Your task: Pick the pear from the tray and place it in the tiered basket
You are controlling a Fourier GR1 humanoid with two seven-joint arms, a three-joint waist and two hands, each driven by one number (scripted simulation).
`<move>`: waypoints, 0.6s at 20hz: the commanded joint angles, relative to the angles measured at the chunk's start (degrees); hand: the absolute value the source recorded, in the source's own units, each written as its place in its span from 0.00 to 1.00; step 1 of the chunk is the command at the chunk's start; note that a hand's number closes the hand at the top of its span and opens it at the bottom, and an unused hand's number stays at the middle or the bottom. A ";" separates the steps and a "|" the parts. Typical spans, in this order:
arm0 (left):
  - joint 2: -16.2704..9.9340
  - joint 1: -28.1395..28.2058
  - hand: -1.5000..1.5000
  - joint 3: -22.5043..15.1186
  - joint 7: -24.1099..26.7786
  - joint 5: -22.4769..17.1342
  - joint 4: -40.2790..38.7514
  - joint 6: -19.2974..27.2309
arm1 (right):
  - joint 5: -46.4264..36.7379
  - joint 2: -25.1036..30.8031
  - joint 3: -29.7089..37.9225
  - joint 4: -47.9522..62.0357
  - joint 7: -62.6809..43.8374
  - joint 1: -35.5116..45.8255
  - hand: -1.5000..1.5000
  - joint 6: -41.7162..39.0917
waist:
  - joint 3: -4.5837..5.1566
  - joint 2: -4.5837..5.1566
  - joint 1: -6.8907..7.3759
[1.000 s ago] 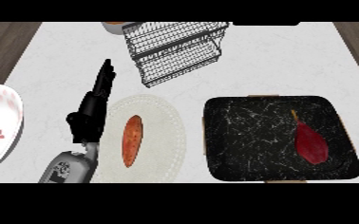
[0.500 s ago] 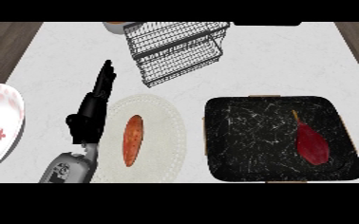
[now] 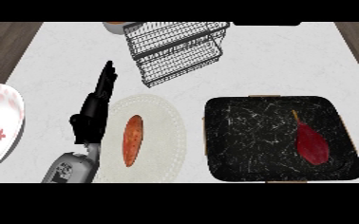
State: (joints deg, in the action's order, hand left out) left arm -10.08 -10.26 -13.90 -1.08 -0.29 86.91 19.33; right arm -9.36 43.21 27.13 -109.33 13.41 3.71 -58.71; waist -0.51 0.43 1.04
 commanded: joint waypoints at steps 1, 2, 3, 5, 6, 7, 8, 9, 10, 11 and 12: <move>-1.07 2.05 0.50 0.51 0.59 -1.01 1.29 -1.59 | -8.11 0.31 -3.89 -0.37 15.96 -3.06 0.00 1.76 | 0.06 -0.17 0.01; -1.05 1.00 0.50 1.32 1.68 -1.54 -0.27 -2.07 | -9.25 1.13 -4.53 1.61 18.16 -3.60 0.00 3.72 | 0.00 0.09 -0.06; -0.66 -1.18 0.50 1.68 -0.76 -1.10 -0.50 -1.21 | -12.83 1.47 -6.04 2.52 20.66 -4.96 0.00 7.20 | 0.06 0.04 -0.44; -0.30 1.15 0.50 0.54 0.22 -1.20 0.92 -1.72 | -16.95 1.70 -8.88 7.11 24.22 -6.96 0.00 13.66 | 0.06 0.11 0.23; -0.41 -1.31 0.50 0.59 -1.58 0.76 0.12 -0.33 | -17.57 4.68 -9.07 12.10 27.21 -5.13 0.00 15.19 | 0.15 0.13 0.22; -0.29 0.02 0.50 0.90 1.11 -0.08 -0.91 -1.41 | -19.25 5.19 -9.78 14.28 30.25 -6.77 0.00 18.19 | 0.24 0.04 -0.19; -0.18 -1.43 0.50 1.62 1.39 0.27 -2.82 -1.25 | -21.53 4.14 -12.77 16.94 30.76 -5.62 0.00 22.33 | 0.30 0.10 -0.06; -1.07 -0.97 0.50 2.47 0.09 -0.81 0.32 -1.71 | -21.85 6.37 -12.40 20.77 33.55 -6.41 0.00 23.36 | 0.28 0.01 0.22; -1.73 0.81 0.50 2.34 0.92 -1.46 0.58 -3.29 | -21.46 5.46 -14.78 24.07 32.58 -3.00 0.00 24.60 | 0.36 0.00 0.70; 1.03 0.21 0.50 -0.65 -0.24 1.22 1.16 -0.61 | -22.25 6.59 -15.14 27.62 35.66 -3.20 0.00 26.53 | 0.31 0.01 0.61; -0.74 0.85 0.50 0.88 -0.20 0.52 1.00 -2.11 | -22.46 7.79 -15.13 27.87 37.60 -3.84 0.00 27.06 | 0.40 -0.19 -0.10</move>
State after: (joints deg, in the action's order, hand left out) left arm -10.50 -10.11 -12.98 -0.88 -0.28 87.24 17.81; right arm -28.50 48.41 14.27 -90.45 38.42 -1.02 -31.26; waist -0.25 0.42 1.25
